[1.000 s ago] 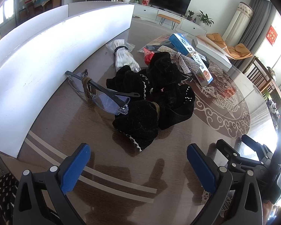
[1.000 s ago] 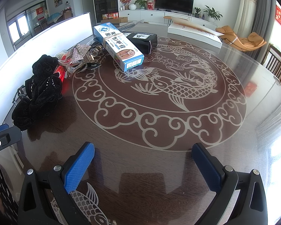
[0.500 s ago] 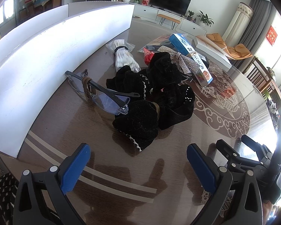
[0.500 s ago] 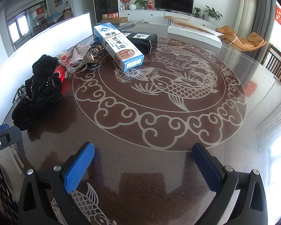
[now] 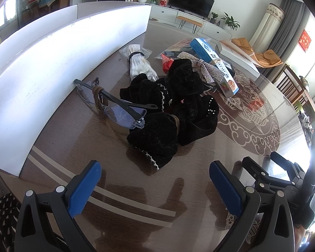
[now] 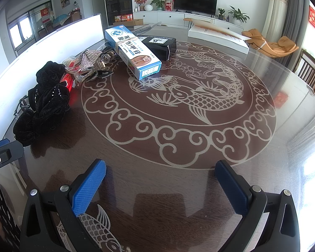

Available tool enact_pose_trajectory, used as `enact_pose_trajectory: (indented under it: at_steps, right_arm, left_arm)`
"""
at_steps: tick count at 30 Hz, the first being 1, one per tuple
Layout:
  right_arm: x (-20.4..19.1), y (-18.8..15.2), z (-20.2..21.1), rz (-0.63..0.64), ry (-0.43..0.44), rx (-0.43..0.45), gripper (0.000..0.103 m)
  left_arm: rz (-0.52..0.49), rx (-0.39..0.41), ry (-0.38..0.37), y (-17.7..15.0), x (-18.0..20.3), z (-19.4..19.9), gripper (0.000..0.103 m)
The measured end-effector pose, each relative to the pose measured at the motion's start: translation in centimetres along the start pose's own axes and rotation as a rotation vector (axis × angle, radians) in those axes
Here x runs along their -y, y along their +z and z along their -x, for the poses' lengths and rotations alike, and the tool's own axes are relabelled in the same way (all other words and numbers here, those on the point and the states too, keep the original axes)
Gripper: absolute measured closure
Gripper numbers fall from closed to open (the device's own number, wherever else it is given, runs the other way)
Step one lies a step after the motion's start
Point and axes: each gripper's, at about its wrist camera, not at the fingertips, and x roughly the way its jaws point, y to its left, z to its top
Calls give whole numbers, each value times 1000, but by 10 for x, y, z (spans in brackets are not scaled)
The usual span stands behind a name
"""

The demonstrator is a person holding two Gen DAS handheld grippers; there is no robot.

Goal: Organize objects

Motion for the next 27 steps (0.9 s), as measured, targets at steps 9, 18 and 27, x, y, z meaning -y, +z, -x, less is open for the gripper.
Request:
enact_pose_trajectory:
  at_steps: [9, 18, 27]
  right_arm:
    - [0, 0, 0, 0, 0, 0, 0]
    - [0, 0, 0, 0, 0, 0, 0]
    - [-21, 20, 29, -45, 236, 111, 0]
  left_arm:
    - [15, 25, -5, 1, -3, 6, 0]
    - [70, 99, 0, -7, -16, 34, 0]
    - [85, 146, -12, -40, -42, 80, 0]
